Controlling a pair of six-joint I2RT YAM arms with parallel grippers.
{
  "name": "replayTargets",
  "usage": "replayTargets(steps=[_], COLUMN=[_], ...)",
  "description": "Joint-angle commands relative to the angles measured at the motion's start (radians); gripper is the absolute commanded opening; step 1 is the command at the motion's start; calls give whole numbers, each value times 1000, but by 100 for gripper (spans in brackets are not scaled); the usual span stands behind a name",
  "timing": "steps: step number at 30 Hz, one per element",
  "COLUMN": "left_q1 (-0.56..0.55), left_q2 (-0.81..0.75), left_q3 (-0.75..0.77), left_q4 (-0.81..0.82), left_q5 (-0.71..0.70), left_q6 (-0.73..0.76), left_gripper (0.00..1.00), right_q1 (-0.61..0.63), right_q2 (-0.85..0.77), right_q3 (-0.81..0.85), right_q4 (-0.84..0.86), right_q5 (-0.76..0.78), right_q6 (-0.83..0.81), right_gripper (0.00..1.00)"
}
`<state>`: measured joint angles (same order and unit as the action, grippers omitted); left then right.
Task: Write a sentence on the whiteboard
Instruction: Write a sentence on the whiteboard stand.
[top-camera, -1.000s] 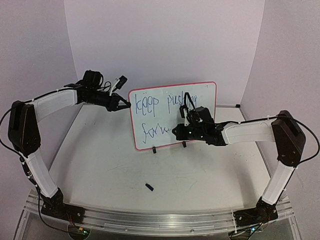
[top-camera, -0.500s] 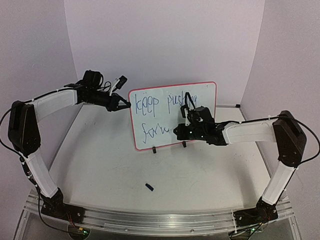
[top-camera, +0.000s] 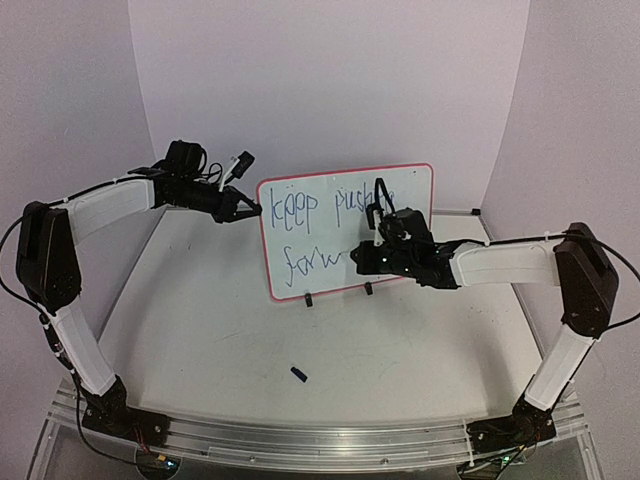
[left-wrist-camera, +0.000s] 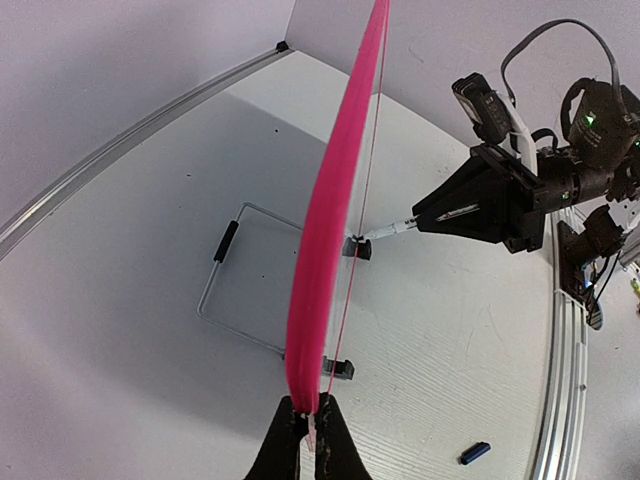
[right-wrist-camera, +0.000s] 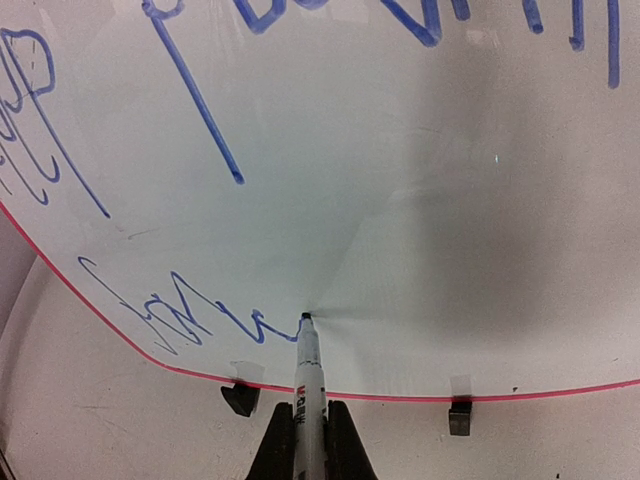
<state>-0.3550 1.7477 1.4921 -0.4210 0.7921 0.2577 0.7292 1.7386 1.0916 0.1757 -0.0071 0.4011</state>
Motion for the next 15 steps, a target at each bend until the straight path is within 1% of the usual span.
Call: replayTargets(steps=[1,9,15], left_q1=[-20,-19,-19], left_q2=[-10,-2,0], left_q3=[10,10,8], left_q4=[-80,-80,-79], left_q5=[-9,-14,-14], left_q6=[17,17,19], left_gripper=[0,0,0], right_q1=[-4,-9,-53], right_q2=[-38,-110,-118], right_q3=[23,-35,-77], right_q4=[18,28,31], right_q5=[18,-116,-174], right_q6=[-9,-45,-38], right_gripper=[0,0,0])
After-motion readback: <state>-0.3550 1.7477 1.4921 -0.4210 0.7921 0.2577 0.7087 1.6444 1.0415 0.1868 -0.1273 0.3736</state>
